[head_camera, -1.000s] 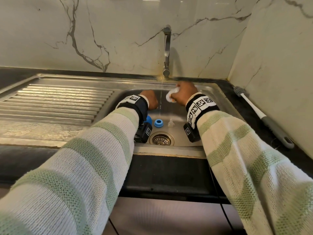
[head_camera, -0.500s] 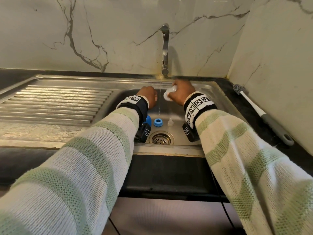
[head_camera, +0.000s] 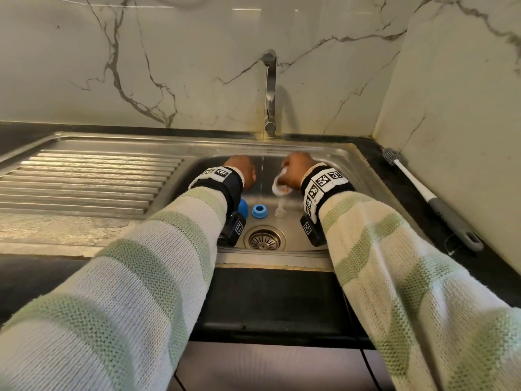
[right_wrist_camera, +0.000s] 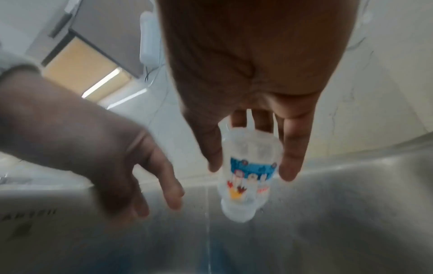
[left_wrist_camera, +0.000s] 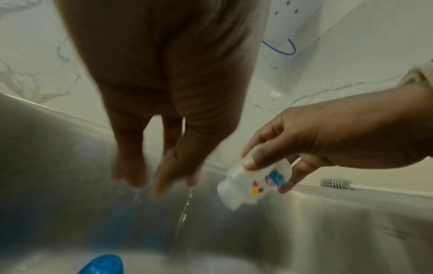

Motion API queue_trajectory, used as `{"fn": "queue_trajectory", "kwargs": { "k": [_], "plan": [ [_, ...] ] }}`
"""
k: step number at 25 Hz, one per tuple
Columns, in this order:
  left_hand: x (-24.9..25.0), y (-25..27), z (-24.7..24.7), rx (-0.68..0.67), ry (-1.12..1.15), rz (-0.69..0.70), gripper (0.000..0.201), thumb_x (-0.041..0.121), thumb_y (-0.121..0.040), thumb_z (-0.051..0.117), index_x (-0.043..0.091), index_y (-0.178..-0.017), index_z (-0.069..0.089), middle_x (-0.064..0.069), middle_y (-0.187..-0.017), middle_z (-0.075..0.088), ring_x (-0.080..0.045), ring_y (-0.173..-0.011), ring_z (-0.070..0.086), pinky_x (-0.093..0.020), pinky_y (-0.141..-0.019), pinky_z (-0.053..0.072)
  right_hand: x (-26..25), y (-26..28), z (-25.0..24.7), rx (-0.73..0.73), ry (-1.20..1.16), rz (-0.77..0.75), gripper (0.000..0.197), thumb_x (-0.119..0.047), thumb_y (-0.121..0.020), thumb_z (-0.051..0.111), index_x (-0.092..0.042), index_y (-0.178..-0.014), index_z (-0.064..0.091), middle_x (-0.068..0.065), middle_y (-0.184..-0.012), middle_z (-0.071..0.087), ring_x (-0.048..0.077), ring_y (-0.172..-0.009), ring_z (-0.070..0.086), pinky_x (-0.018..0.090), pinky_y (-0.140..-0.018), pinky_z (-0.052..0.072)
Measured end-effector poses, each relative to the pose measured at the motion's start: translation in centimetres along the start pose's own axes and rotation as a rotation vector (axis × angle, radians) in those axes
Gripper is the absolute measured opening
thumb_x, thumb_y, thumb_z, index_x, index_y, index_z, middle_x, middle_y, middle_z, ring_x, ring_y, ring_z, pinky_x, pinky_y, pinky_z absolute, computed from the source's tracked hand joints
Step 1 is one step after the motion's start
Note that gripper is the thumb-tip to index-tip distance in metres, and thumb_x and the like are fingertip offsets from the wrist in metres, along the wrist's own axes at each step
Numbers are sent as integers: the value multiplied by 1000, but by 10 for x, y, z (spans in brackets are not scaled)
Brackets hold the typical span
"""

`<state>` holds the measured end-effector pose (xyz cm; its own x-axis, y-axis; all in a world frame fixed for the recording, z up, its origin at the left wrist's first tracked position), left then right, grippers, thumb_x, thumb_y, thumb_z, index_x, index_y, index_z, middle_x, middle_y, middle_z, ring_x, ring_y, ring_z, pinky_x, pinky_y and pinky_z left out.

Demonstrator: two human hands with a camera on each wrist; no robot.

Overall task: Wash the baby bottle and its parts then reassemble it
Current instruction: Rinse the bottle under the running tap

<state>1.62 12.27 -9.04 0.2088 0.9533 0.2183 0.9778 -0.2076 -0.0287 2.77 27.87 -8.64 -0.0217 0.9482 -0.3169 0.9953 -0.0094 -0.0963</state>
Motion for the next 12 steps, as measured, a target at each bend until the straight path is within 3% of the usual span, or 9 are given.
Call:
{"fn": "queue_trajectory", "kwargs": {
  "k": [2,3,5,7,8,11,12],
  "plan": [
    [-4,-1,8,-75,-53,-33,35,13,-88,68,9,-122,65,-12,-120,66,-29,-109,63,-37,-93,52,-1,3,-27,258,-143,-3,34,-23,-74,75,-8,-103,67,4,-99,64,22,-85,58,28,-74,46],
    [-7,-3,8,-70,-43,-33,38,14,-88,69,10,-125,64,-12,-122,66,-29,-111,63,-37,-95,52,0,3,-31,291,-171,2,34,-22,-75,74,-9,-105,65,3,-99,61,22,-88,56,28,-76,45],
    [-8,-8,5,-27,25,-13,33,17,-90,64,11,-122,66,-11,-120,67,-28,-108,64,-38,-96,52,-5,5,-17,153,-99,-20,34,-24,-79,74,-9,-108,64,6,-103,63,24,-93,60,31,-81,48],
    [-6,-8,4,-4,63,-21,23,19,-91,60,9,-111,68,-11,-109,70,-27,-97,65,-38,-89,54,-3,7,9,-90,38,-14,34,-30,-79,78,-10,-104,69,6,-102,70,23,-90,65,35,-84,54],
    [-5,-8,4,-2,65,-27,21,19,-92,59,8,-106,68,-11,-102,70,-26,-92,65,-37,-84,55,-2,6,8,-110,58,-5,33,-32,-78,79,-11,-102,70,6,-100,71,23,-86,66,36,-83,55],
    [-7,-8,6,5,61,-41,17,21,-93,57,7,-95,66,-11,-91,66,-27,-83,62,-33,-71,49,3,-2,-19,192,-171,22,35,-28,-76,76,-12,-105,65,4,-97,63,23,-86,60,31,-77,50],
    [-7,-7,6,-3,50,-38,15,22,-92,58,8,-92,65,-11,-89,64,-27,-83,62,-32,-69,47,2,-2,-20,199,-178,4,36,-28,-76,76,-12,-106,65,5,-99,63,23,-87,59,31,-78,50]
  ]
}}
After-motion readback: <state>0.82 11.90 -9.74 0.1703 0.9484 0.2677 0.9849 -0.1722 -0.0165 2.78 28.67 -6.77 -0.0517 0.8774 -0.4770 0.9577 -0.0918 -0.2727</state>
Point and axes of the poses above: each hand's wrist, its own y-axis away from the middle knuckle, its own z-axis out of the palm, x = y × z, the point moved 5 cm from there along -y, towards the middle knuckle
